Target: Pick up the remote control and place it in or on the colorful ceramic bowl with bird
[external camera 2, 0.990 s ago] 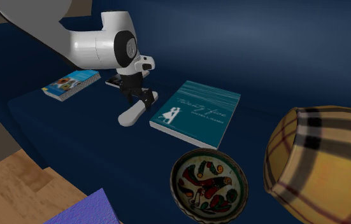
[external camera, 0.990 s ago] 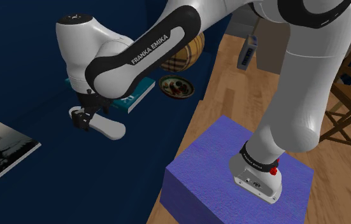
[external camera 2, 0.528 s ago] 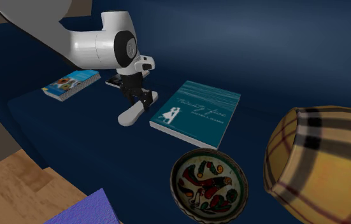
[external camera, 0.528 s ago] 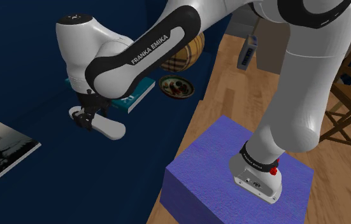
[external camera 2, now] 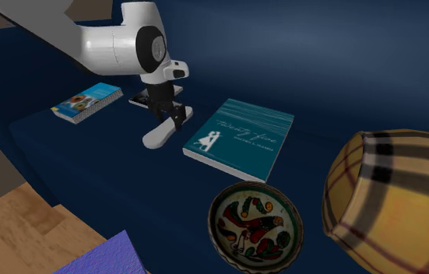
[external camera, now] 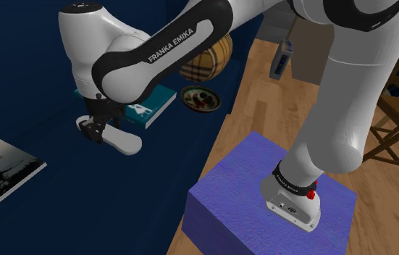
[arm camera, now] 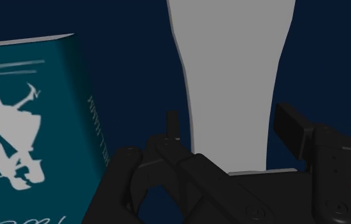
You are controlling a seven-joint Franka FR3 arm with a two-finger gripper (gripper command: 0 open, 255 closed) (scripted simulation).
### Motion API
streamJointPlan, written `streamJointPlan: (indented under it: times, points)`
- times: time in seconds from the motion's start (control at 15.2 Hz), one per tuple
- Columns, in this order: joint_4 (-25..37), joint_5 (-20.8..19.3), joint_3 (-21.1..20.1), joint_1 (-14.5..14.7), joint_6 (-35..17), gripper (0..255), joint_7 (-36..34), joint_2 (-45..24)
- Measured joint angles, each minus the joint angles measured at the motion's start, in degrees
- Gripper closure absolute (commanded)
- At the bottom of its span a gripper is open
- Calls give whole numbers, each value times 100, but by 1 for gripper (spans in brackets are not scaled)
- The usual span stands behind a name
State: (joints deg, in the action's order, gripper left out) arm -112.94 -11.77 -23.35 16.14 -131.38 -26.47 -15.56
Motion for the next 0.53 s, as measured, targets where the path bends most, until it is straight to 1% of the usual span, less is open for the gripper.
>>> streamJointPlan:
  times: [0.53]
  points:
    - [256, 200, -66, -44, 513, 255, 147, 291]
